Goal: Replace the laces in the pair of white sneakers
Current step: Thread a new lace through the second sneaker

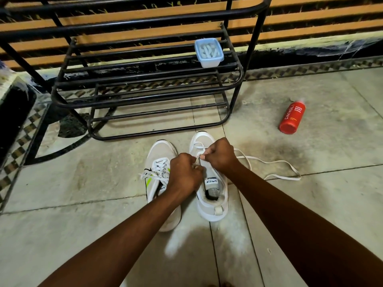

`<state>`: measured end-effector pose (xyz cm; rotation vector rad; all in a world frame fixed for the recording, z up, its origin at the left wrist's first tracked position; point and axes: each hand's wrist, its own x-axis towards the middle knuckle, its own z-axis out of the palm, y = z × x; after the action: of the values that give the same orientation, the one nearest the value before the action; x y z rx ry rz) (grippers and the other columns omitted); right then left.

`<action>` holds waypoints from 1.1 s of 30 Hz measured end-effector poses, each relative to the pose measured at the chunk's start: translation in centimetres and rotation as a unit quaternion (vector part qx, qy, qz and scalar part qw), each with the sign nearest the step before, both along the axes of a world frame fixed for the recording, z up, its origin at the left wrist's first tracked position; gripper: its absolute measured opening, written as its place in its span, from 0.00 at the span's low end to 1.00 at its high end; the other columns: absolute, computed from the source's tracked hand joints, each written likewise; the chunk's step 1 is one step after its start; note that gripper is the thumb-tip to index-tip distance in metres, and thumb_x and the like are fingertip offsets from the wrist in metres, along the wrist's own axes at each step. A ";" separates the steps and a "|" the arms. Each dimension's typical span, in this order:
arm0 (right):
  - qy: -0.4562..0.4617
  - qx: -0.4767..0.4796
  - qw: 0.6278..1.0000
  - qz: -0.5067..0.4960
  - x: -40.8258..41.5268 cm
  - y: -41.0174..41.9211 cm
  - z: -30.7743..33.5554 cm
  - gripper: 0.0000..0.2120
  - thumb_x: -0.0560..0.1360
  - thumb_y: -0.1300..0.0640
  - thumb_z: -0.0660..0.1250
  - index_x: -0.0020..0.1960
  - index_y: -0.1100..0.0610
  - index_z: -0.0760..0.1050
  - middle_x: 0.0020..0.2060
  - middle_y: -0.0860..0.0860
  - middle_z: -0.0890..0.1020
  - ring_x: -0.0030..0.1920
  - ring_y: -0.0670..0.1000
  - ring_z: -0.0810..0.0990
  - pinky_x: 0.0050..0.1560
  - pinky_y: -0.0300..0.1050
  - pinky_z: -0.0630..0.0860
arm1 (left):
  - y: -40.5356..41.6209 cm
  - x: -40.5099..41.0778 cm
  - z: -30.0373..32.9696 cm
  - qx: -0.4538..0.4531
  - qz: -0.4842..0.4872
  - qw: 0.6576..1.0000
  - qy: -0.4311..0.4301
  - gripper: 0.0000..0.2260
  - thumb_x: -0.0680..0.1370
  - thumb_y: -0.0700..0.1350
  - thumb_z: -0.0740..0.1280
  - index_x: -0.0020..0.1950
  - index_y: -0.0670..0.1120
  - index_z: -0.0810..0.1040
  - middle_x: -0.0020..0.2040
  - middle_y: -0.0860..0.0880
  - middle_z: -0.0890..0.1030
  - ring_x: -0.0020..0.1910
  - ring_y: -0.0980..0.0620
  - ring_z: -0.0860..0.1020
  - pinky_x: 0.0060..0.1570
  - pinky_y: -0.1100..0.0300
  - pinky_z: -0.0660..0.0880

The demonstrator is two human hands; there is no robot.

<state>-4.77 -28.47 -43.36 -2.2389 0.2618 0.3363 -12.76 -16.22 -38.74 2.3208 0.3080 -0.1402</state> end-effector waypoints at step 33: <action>-0.157 -0.052 0.984 0.071 -3.3 -0.6 1.4 0.10 0.69 0.60 0.68 0.43 0.48 0.70 0.39 0.43 0.81 0.49 0.47 0.77 0.52 0.52 0.63 | 1.3 2.9 0.3 -0.007 -0.070 0.995 0.069 0.13 0.69 0.47 0.73 0.49 0.41 0.81 0.44 0.44 0.85 0.46 0.46 0.83 0.46 0.51 0.82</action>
<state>-8.05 -29.07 -41.97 -2.3788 -0.0488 0.0413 -9.83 -14.90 -38.46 2.3237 0.2124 -0.3710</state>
